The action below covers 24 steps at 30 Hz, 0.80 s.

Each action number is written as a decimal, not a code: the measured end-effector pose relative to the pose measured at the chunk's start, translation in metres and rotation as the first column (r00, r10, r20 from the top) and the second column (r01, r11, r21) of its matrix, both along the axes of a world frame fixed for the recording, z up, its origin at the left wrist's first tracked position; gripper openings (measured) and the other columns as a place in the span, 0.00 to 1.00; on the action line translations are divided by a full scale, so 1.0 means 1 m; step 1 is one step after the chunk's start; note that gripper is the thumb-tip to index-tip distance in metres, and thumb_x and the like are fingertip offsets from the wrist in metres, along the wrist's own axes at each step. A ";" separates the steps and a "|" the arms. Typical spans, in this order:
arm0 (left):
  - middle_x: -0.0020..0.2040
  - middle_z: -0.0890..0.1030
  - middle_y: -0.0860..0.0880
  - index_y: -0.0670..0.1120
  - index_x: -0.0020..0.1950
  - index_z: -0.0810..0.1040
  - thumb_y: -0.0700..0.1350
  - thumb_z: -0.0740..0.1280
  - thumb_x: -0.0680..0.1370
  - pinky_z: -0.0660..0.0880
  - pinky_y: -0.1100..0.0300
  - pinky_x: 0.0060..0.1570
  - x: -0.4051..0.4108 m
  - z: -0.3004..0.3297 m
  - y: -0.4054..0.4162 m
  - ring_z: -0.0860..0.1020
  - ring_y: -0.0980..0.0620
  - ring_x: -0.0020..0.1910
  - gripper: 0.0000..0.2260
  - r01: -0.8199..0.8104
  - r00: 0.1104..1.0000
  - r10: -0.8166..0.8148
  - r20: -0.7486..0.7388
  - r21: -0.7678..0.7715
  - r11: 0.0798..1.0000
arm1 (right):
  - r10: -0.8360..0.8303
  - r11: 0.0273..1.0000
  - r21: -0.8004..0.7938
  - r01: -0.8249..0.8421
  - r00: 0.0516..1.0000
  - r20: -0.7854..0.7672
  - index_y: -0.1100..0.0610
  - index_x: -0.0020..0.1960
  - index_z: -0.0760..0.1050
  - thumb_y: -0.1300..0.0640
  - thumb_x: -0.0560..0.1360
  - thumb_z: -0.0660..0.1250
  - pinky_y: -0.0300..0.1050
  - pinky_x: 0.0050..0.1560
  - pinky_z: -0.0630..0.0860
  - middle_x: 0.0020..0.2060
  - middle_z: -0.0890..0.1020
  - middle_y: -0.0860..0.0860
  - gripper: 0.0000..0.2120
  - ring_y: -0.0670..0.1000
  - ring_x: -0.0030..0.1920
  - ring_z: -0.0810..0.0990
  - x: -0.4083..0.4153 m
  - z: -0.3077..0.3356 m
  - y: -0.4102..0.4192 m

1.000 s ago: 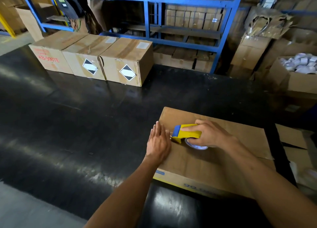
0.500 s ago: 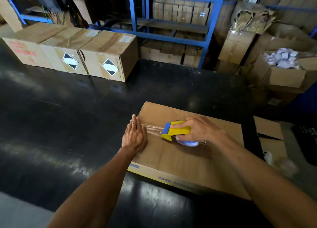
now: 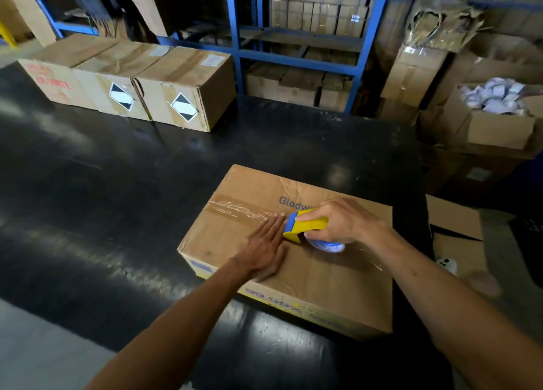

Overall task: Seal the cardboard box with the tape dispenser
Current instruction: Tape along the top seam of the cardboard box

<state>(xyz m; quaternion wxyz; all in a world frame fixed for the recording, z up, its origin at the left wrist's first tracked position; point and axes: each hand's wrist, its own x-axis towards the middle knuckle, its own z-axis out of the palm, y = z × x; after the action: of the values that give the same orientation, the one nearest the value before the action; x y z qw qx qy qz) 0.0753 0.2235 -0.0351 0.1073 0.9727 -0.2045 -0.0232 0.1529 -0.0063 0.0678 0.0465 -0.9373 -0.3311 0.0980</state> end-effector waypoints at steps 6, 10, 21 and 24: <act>0.80 0.50 0.42 0.38 0.80 0.49 0.55 0.40 0.82 0.40 0.56 0.78 0.000 0.003 -0.005 0.48 0.46 0.80 0.30 -0.011 1.000 0.011 0.002 0.051 0.999 | -0.009 1.000 0.005 0.009 1.000 -0.017 0.31 0.64 0.73 0.28 0.66 0.61 0.49 0.44 0.76 0.48 0.83 0.47 0.27 0.51 0.44 0.77 0.002 -0.004 -0.002; 0.80 0.50 0.42 0.39 0.80 0.48 0.58 0.37 0.82 0.47 0.51 0.78 -0.001 0.001 -0.007 0.48 0.46 0.80 0.32 0.015 1.000 -0.014 -0.015 0.056 0.998 | -0.019 1.000 -0.005 0.019 0.999 -0.032 0.31 0.64 0.73 0.28 0.66 0.62 0.49 0.45 0.76 0.50 0.82 0.46 0.27 0.51 0.46 0.77 0.000 -0.004 -0.002; 0.80 0.47 0.43 0.40 0.80 0.47 0.58 0.33 0.80 0.39 0.55 0.77 0.001 0.002 -0.006 0.44 0.48 0.80 0.33 0.016 0.999 -0.021 0.032 0.138 0.990 | -0.063 0.998 -0.035 0.060 0.995 -0.079 0.28 0.64 0.71 0.27 0.67 0.62 0.45 0.46 0.72 0.51 0.82 0.45 0.26 0.50 0.50 0.78 -0.014 0.015 -0.069; 0.80 0.45 0.43 0.41 0.80 0.45 0.60 0.30 0.79 0.38 0.55 0.77 0.002 0.002 -0.006 0.42 0.49 0.79 0.35 0.028 1.000 -0.029 0.007 0.126 0.992 | -0.063 0.997 -0.052 0.058 0.993 -0.100 0.32 0.67 0.71 0.29 0.71 0.63 0.41 0.44 0.65 0.50 0.78 0.44 0.25 0.45 0.46 0.71 -0.020 0.019 -0.086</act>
<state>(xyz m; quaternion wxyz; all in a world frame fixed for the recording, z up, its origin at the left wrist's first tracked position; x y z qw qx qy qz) 0.0772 0.2174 -0.0334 0.0445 0.9746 -0.2167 -0.0335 0.1326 -0.0925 0.0872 0.0433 -0.9416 -0.2972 0.1522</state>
